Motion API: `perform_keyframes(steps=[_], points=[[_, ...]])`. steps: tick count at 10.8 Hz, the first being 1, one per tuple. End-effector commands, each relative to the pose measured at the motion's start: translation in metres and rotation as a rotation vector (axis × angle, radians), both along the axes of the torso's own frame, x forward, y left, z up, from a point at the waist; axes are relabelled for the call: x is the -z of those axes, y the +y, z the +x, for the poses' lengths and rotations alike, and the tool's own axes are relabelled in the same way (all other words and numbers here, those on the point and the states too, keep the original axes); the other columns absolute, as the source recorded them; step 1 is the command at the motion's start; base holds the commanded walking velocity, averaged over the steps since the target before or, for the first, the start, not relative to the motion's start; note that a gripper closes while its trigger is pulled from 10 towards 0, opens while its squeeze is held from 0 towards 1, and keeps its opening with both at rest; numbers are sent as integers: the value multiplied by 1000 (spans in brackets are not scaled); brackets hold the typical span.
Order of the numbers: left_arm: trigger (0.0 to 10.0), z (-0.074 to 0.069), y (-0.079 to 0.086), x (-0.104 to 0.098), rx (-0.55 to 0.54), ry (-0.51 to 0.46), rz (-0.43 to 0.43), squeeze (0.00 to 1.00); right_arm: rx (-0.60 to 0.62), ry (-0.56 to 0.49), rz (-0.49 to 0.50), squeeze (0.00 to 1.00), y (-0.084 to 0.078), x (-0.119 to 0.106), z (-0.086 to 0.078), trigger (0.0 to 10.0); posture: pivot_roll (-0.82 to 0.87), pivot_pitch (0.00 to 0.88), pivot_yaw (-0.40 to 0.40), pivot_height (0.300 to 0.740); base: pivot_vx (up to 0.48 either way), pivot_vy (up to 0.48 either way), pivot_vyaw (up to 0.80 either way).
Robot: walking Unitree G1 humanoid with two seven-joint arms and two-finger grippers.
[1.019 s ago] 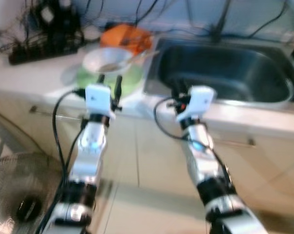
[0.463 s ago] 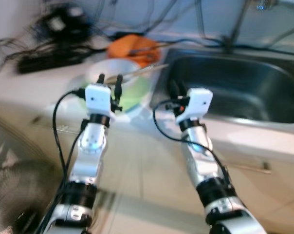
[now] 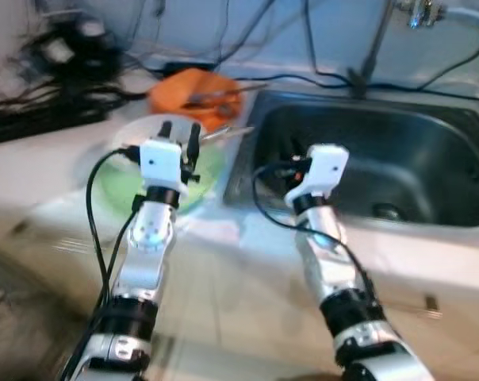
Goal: Kitchen organization
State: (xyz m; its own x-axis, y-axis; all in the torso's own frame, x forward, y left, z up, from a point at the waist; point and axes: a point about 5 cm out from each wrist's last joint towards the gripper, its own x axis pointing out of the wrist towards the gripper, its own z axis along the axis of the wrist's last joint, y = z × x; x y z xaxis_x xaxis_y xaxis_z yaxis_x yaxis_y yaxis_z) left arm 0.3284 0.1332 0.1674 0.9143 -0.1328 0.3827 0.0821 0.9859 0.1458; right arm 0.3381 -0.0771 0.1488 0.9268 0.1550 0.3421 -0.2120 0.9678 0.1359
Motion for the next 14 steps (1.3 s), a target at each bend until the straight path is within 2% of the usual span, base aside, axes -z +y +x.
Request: perform_keyframes(steps=[1, 4, 6, 7, 8, 9, 10, 11, 14], points=[[10000, 0, -11, -7, 35, -28, 9, 0, 29, -5, -17, 0, -11, 0, 2, 10000, 51, 19, 23, 740, 0, 0, 0], [10000, -1, -10, -9, 36, -40, 5, 0, 29, -1, -15, 0, -11, 0, 3, 10000, 53, 22, 22, 740, 0, 0, 0], [10000, -2, -15, -20, 57, -88, 65, 0, 30, -1, -15, 0, -11, 0, 3, 10000, 57, 24, 20, 740, 0, 0, 0], [10000, -1, -20, -29, 82, -115, 138, 0, 30, 0, -14, 0, -12, 0, 3, 10000, 57, 24, 20, 740, 0, 0, 0], [10000, 0, -27, -38, 139, -148, 261, 0, 29, 1, -13, 0, -11, 0, 3, 10000, 60, 22, 19, 740, 0, 0, 0], [10000, 5, -32, -43, 206, -131, 454, 0, 28, 3, -13, 0, -10, 0, 4, 10000, 61, 20, 21, 740, 0, 0, 0], [10000, 8, -32, -43, 233, -114, 567, 0, 28, 4, -13, 0, -10, 0, 4, 10000, 60, 16, 22, 740, 0, 0, 0], [10000, 11, -33, -43, 263, -92, 729, 0, 29, 5, -12, 0, -10, 0, 4, 10000, 64, 14, 23, 740, 0, 0, 0], [10000, 21, -33, -51, 219, -75, 829, 0, 27, 6, -7, 0, -10, 0, 5, 10000, 69, 12, 25, 740, 0, 0, 0]])
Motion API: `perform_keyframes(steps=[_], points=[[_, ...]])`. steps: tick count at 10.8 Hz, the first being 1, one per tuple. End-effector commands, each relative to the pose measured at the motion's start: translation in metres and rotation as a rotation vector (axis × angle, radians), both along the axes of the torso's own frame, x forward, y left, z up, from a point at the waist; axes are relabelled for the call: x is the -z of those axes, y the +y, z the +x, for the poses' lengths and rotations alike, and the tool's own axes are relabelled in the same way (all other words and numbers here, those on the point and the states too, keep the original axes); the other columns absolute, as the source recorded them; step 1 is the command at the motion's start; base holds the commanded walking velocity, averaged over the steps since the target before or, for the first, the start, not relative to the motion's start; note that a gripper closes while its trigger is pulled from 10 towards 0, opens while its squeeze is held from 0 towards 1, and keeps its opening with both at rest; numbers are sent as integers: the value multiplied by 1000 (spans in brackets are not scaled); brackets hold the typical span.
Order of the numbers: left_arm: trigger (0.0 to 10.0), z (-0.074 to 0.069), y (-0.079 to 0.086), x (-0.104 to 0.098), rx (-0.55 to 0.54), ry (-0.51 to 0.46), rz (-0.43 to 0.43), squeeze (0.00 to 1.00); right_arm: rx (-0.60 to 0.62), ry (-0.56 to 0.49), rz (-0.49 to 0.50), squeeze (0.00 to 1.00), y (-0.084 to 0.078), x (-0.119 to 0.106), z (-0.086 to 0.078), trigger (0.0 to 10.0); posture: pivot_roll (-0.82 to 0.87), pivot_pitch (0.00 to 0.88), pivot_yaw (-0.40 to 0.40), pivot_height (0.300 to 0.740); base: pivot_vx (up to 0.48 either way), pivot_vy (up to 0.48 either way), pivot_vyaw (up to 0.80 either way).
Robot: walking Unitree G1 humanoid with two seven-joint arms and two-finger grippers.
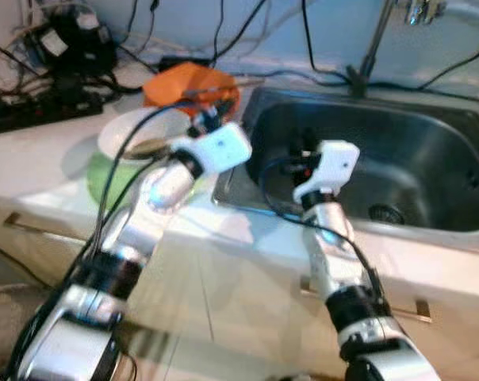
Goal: Kitchen organization
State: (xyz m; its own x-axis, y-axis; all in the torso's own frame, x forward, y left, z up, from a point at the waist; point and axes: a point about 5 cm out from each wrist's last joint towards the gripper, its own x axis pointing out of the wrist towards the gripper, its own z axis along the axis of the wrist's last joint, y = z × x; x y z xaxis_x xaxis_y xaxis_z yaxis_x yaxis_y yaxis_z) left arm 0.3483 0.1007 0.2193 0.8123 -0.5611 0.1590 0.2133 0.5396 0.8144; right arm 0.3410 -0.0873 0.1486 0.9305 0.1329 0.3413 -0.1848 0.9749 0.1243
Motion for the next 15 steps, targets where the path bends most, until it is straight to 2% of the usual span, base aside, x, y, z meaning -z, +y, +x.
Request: perform_keyframes(steps=[1, 5, 9, 10, 11, 15], points=[[10000, 3, -3, 0, -8, 8, 38, 0, -1, 7, 5, 0, 1, -1, 2, 10000, 68, 11, 26, 740, 0, 0, 0], [10000, 16, -9, 6, -44, 55, 126, 0, -2, 10, 6, 0, 1, 0, 2, 10000, 67, 10, 27, 740, 0, 0, 0], [10000, 26, -20, 3, -58, 38, 177, 0, 5, 13, 5, 0, 1, 1, 2, 10000, 57, 9, 32, 740, 0, 0, 0], [6627, 27, -20, 3, -64, 36, 180, 0, 5, 14, 4, 0, 1, 1, 2, 10000, 56, 10, 34, 740, 0, 0, 0], [0, 29, -20, 4, -75, 34, 192, 0, 6, 17, 5, 0, 1, 2, 2, 10000, 56, 9, 34, 740, 0, 0, 0], [0, 33, -18, 5, -99, 27, 203, 0, 12, 21, 6, 0, 0, 2, 2, 10000, 56, 11, 35, 740, 0, 0, 0]])
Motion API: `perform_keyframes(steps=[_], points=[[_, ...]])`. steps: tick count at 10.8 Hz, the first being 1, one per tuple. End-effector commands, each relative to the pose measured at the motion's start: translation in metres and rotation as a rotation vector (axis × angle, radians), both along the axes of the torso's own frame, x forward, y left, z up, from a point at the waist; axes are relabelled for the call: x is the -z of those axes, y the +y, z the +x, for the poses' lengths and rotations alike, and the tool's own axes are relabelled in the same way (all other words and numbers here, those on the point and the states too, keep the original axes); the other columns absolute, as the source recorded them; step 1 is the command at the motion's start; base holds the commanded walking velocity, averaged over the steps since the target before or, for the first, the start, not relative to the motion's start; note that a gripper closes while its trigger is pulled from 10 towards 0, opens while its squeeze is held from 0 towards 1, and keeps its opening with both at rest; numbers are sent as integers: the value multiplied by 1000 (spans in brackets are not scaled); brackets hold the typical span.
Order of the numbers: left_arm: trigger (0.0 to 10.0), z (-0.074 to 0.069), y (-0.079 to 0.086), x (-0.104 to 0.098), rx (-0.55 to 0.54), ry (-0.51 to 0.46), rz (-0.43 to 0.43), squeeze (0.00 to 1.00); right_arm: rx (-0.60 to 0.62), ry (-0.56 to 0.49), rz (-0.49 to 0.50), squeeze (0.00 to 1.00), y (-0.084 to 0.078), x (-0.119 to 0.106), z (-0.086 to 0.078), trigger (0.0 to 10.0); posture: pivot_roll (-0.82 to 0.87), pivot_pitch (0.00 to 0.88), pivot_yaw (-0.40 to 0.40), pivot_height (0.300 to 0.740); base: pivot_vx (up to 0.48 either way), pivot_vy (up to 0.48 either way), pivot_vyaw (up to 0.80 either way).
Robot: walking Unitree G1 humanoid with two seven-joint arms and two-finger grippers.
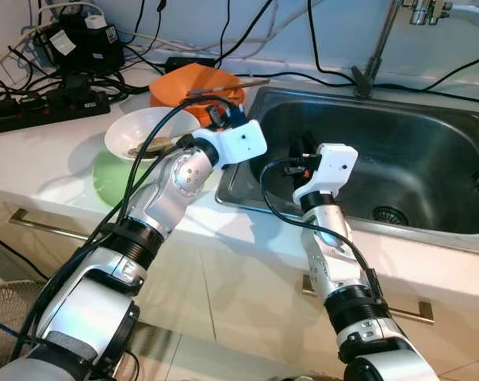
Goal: Kitchen organization
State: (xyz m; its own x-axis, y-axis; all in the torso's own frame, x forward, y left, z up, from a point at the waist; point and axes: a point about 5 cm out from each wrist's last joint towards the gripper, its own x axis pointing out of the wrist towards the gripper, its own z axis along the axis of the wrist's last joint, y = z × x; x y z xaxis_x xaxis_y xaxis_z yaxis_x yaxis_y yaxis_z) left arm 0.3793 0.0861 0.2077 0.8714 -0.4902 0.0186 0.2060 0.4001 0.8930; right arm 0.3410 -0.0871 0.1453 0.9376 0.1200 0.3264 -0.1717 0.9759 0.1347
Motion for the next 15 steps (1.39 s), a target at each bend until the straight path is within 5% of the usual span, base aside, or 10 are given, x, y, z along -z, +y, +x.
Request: perform_keyframes(steps=[1, 6, 11, 12, 14, 15], points=[[0, 2, -3, -6, 8, -21, 20, 0, 1, 5, -2, 0, 0, -1, 2, 10000, 56, 10, 34, 740, 0, 0, 0], [0, 2, -2, -10, 4, -44, 18, 0, -1, 7, -2, 0, 0, -1, 2, 10000, 57, 10, 34, 740, 0, 0, 0], [471, -1, 8, -47, -58, -281, -35, 0, -3, 8, 0, 0, 1, -1, 2, 10000, 62, 10, 31, 740, 0, 0, 0], [10000, -7, 6, -63, -32, -371, -91, 0, -3, 9, -1, 0, 1, -1, 2, 10000, 62, 8, 31, 740, 0, 0, 0], [10000, -27, -2, -96, 77, -573, -261, 0, 4, 9, -4, 0, 0, -1, 2, 10000, 63, 8, 29, 740, 0, 0, 0], [10000, -36, -7, -105, 147, -592, -349, 0, 11, 8, -5, 0, -1, -1, 2, 10000, 63, 8, 29, 740, 0, 0, 0]])
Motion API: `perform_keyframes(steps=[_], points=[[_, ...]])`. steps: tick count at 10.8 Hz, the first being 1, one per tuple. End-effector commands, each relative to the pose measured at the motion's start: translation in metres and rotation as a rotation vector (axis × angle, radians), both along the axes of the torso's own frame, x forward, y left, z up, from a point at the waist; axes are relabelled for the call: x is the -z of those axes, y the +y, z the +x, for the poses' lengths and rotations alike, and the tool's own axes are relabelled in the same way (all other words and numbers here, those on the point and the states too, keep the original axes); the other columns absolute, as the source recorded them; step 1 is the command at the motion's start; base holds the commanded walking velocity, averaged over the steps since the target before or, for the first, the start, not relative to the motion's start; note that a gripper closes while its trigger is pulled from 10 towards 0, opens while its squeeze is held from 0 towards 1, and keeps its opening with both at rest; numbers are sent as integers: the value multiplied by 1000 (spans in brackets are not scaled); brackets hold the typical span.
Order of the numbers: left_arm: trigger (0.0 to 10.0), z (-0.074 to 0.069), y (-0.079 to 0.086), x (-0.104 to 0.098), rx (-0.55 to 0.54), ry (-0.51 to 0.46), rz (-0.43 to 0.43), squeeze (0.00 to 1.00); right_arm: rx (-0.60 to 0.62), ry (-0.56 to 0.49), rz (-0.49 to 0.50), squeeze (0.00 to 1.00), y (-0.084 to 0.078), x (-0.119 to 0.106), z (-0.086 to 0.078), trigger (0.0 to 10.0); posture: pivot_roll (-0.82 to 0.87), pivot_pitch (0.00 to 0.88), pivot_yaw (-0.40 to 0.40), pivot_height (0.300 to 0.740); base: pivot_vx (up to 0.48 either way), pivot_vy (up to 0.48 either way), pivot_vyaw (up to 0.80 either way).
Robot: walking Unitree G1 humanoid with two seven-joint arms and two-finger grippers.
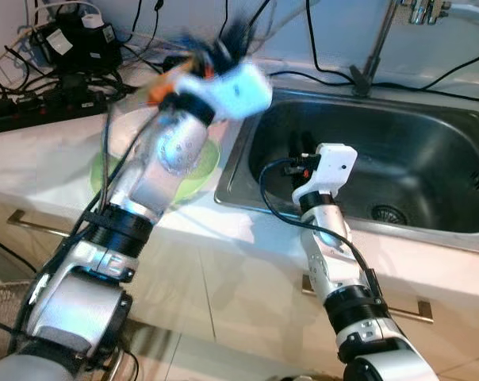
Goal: Kitchen organization
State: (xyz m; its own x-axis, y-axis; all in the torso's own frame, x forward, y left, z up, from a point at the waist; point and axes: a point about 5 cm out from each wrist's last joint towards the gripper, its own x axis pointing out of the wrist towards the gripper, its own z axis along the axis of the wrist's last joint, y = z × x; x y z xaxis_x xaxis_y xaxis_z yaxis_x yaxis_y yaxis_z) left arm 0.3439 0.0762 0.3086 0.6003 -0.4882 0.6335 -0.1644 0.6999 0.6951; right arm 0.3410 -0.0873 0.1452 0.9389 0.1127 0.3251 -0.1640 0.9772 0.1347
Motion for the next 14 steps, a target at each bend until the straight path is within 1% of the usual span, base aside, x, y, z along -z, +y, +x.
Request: perform_keyframes(steps=[1, 2, 3, 4, 5, 7, 8, 9, 10, 11, 12, 14], points=[[10000, -8, -4, -9, 133, 29, -95, 0, 13, 0, -13, 0, -2, -2, 2, 10000, 63, 8, 29, 740, 0, 0, 0], [10000, -14, -10, -12, 277, 101, -196, 0, 18, -5, -18, 0, -2, -2, 2, 10000, 61, 8, 29, 740, 0, 0, 0], [10000, -16, -13, -12, 356, 161, -273, 0, 21, -17, -28, 1000, -3, -3, 2, 10000, 60, 8, 30, 740, 0, 0, 0], [10000, -16, -16, -9, 442, 236, -348, 0, 30, -48, -79, 1000, -3, -8, 1, 10000, 58, 8, 30, 740, 0, 0, 0], [10000, -18, -18, -6, 486, 272, -369, 0, 10, -99, -119, 1000, -2, -18, 0, 10000, 52, 9, 31, 740, 0, 0, 0], [10000, -19, -17, 1, 525, 334, -386, 0, -8, -171, -154, 1000, -4, -35, -2, 10000, 49, 7, 29, 740, 0, 0, 0], [10000, -19, -16, 2, 535, 353, -401, 0, -16, -187, -174, 1000, -6, -38, -4, 10000, 46, 4, 29, 740, 0, 0, 0], [10000, -19, -15, 1, 533, 352, -393, 0, -13, -187, -181, 1000, -8, -38, -5, 10000, 45, 0, 30, 740, 0, 0, 0], [10000, -19, -12, -3, 537, 348, -395, 0, -19, -195, -191, 0, -8, -40, -8, 10000, 48, 0, 29, 740, 0, 0, 0], [10000, -18, -11, 0, 559, 379, -421, 0, -81, -210, -205, 0, -4, -45, -11, 10000, 46, 0, 29, 740, 0, 0, 0], [10000, -18, -12, 3, 580, 412, -442, 0, -134, -221, -205, 0, -5, -50, -13, 10000, 41, 0, 28, 740, 0, 0, 0], [10000, -20, -17, 6, 637, 464, -478, 0, -205, -218, -204, 0, -8, -53, -14, 10000, 35, 0, 28, 740, 0, 0, 0]])
